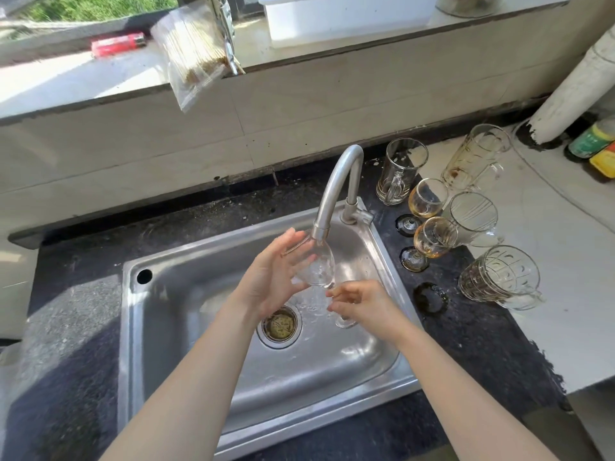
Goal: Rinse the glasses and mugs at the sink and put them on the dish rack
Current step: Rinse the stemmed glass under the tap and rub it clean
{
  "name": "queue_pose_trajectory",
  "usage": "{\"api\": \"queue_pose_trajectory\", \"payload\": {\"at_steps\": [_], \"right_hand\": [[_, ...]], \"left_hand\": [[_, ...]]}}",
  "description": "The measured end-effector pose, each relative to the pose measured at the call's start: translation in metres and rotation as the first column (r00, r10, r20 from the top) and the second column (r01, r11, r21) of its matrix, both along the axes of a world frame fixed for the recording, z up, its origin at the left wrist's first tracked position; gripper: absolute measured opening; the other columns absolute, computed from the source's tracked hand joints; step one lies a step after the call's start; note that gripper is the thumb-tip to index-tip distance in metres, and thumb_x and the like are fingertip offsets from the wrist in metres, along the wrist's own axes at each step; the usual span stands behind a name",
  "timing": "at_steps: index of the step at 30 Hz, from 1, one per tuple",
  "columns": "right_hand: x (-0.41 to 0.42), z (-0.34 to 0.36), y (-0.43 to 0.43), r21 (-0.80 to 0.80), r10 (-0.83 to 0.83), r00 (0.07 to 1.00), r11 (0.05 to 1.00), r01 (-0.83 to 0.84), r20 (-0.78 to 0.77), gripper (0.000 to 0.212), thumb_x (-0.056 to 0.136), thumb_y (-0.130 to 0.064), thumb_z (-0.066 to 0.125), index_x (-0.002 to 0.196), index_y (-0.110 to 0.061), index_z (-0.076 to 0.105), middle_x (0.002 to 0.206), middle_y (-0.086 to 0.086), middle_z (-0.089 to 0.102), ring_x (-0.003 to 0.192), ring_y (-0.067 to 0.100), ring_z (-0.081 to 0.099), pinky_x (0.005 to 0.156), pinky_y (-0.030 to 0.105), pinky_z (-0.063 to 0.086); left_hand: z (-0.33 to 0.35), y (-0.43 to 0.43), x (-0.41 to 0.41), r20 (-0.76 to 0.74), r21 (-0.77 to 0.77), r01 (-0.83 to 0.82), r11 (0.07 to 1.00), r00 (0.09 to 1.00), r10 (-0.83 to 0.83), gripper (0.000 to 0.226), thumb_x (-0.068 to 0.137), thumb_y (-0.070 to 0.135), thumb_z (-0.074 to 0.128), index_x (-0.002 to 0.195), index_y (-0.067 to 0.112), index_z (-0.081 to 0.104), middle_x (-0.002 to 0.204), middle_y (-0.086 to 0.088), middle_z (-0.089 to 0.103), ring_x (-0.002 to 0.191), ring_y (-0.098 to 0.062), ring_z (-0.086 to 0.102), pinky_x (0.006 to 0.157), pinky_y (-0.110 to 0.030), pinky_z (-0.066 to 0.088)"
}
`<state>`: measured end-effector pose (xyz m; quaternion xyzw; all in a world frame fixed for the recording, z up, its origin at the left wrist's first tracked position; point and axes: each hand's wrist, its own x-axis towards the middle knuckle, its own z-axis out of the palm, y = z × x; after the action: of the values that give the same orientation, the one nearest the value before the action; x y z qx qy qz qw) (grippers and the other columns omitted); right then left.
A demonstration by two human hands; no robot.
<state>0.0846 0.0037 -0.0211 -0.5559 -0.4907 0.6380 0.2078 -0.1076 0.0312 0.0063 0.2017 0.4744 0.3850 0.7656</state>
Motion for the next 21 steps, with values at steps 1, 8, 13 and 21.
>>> {"api": "queue_pose_trajectory", "payload": {"at_steps": [1,8,13,21], "right_hand": [[-0.002,0.001,0.000,0.030,0.007,1.000,1.000,-0.008,0.025,0.018,0.083,-0.003,0.071,0.091,-0.019,0.070,0.090,0.004,0.072,0.085,0.013,0.066,0.066,0.021,0.052],[-0.009,0.023,0.010,0.002,-0.104,0.972,0.994,0.107,-0.213,0.024,0.085,-0.011,0.066,0.108,-0.018,0.068,0.103,0.001,0.073,0.099,0.014,0.067,0.086,0.028,0.051],[-0.004,0.024,0.015,-0.152,-0.241,0.919,0.967,0.203,-0.311,0.025,0.094,-0.014,0.049,0.109,-0.011,0.068,0.108,0.008,0.071,0.099,0.016,0.064,0.080,0.030,0.048],[-0.003,0.009,0.026,-0.086,-0.411,0.910,0.906,0.414,0.044,0.009,0.089,-0.008,0.060,0.089,-0.012,0.069,0.096,0.009,0.070,0.091,0.021,0.062,0.073,0.027,0.047]], "left_hand": [[-0.001,-0.003,-0.004,-0.110,0.029,0.043,0.999,0.993,-0.040,0.065,0.068,0.044,0.077,0.125,0.021,0.056,0.124,0.002,0.063,0.117,-0.017,0.058,0.098,-0.046,0.043],[0.005,-0.001,-0.030,-0.122,0.116,-0.081,0.990,0.988,0.095,0.059,0.058,0.033,0.083,0.111,0.022,0.060,0.122,-0.007,0.065,0.108,-0.027,0.062,0.105,-0.051,0.040],[0.012,-0.001,-0.035,-0.043,0.165,-0.091,0.982,0.994,0.099,0.054,0.053,0.030,0.083,0.103,0.024,0.065,0.112,-0.002,0.068,0.099,-0.017,0.063,0.105,-0.044,0.035],[0.022,-0.009,0.005,-0.657,0.295,0.346,0.891,0.750,-0.074,0.068,0.057,0.024,0.089,0.117,0.032,0.057,0.110,0.012,0.067,0.102,-0.009,0.065,0.094,-0.040,0.051]]}}
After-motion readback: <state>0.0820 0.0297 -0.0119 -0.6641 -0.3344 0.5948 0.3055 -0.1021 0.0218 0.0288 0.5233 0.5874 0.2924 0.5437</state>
